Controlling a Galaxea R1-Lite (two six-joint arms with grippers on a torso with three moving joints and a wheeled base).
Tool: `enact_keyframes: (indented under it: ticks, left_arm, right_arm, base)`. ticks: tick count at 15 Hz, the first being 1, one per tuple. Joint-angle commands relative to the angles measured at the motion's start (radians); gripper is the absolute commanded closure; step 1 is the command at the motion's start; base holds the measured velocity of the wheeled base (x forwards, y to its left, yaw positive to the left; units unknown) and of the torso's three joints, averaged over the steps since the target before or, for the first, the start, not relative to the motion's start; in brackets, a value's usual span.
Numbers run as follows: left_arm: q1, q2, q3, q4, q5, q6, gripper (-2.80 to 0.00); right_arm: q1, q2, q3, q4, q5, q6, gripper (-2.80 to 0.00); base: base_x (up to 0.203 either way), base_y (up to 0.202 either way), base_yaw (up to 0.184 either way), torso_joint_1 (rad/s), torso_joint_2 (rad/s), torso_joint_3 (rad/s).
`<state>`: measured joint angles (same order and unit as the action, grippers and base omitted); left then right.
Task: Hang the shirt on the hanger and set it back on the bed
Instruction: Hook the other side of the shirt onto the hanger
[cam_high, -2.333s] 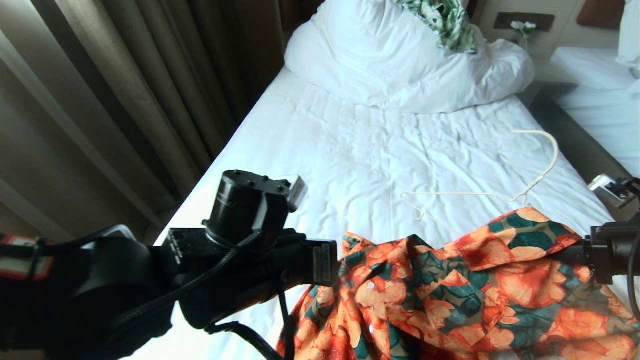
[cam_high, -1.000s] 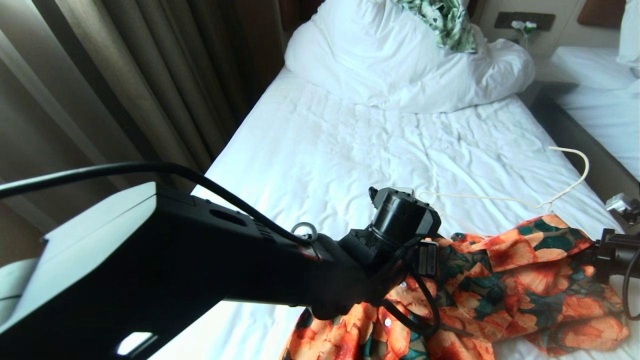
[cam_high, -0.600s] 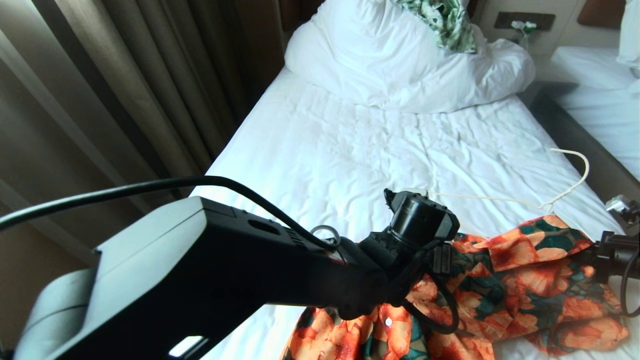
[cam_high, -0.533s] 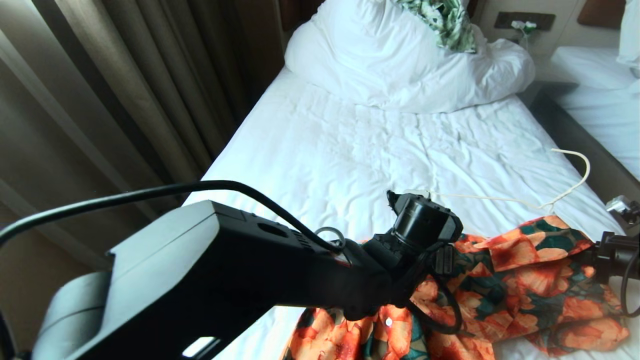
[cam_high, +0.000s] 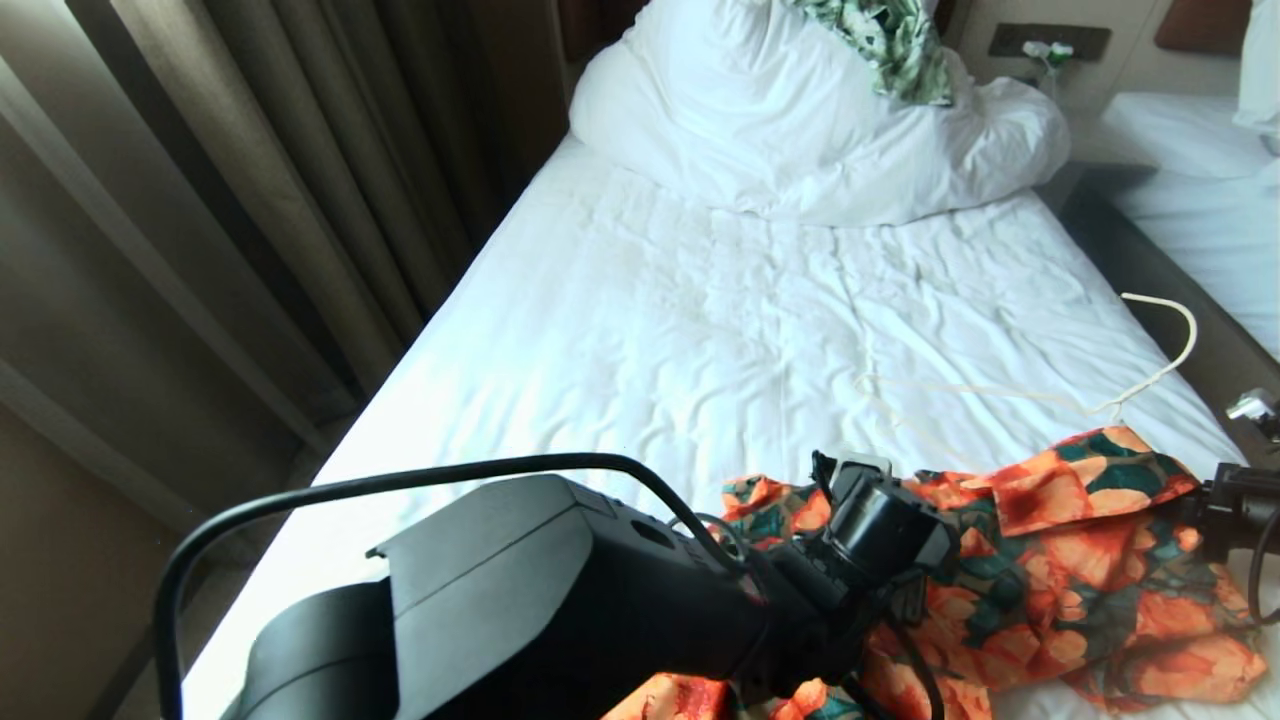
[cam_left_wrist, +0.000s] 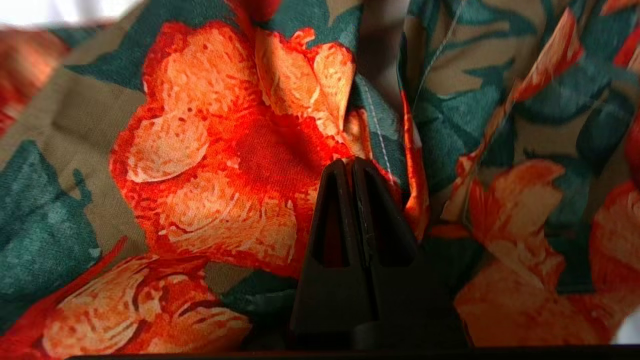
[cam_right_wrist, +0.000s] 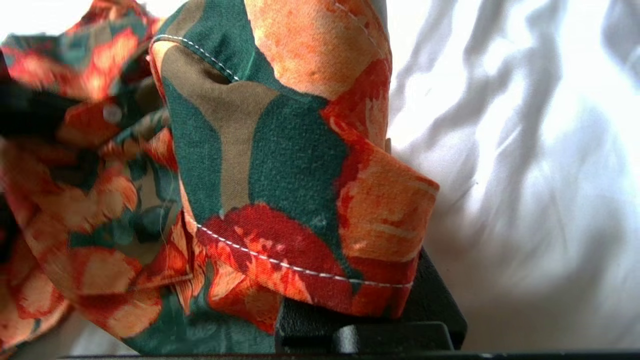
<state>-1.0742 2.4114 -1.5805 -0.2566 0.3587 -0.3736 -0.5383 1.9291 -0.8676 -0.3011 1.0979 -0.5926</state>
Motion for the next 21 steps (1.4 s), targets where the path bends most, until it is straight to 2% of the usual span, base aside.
enact_keyframes:
  ticks: [1, 5, 13, 19, 21]
  left_arm:
    - [-0.019, 0.024, 0.008, -0.001, 0.001, -0.008, 0.00]
    - [-0.078, 0.031, 0.016, 0.000, -0.003, -0.041, 0.00]
    - [-0.206, 0.004, 0.052, 0.003, -0.004, -0.076, 0.00]
    - [-0.188, -0.110, 0.047, 0.010, 0.000, -0.065, 0.00]
    - [-0.187, -0.119, 0.019, 0.014, 0.000, -0.061, 0.00]
  right_arm:
    - [0.000, -0.004, -0.013, -0.003, 0.007, 0.039, 0.00]
    - [0.001, -0.016, -0.037, -0.004, 0.007, 0.115, 0.00]
    - [0.016, -0.022, -0.026, -0.003, 0.005, 0.113, 0.00]
    - [0.037, -0.022, 0.004, 0.003, -0.004, 0.060, 0.00]
    - [0.037, -0.015, 0.016, 0.003, -0.003, 0.015, 0.00]
  base:
    - [0.000, 0.000, 0.000, 0.000, 0.00, 0.000]
    - [0.000, 0.000, 0.000, 0.000, 0.00, 0.000]
    - [0.000, 0.000, 0.000, 0.000, 0.00, 0.000]
    - [0.000, 0.000, 0.000, 0.000, 0.00, 0.000]
    - [0.000, 0.000, 0.000, 0.000, 0.00, 0.000]
